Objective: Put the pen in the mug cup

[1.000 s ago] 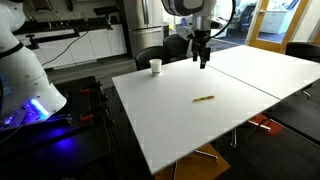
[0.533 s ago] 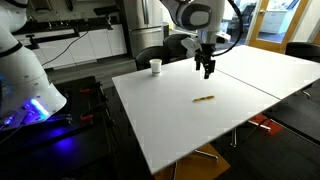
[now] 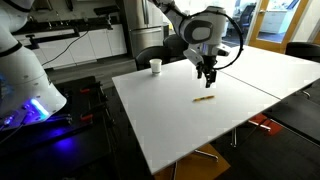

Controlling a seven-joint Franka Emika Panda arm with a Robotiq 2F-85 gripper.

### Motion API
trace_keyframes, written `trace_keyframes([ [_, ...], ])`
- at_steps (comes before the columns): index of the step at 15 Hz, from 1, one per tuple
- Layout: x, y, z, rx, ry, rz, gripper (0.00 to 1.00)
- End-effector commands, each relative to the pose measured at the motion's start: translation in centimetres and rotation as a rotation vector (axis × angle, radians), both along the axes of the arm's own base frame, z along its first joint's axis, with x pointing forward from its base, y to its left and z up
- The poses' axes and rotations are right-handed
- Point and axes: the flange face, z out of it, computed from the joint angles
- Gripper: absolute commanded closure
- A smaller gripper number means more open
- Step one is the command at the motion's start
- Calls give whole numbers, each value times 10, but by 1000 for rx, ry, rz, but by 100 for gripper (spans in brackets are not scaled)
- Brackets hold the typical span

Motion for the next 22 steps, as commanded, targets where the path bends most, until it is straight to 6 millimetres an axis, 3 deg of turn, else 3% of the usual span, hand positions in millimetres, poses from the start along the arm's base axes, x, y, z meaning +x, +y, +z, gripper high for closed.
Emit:
trace_keyframes([
  [1,10,-1,-15,2,-25,-32,0],
  [10,14,-9,-48,17,-6,-62,0],
  [22,24,-17,-71,12,2,-89,0],
])
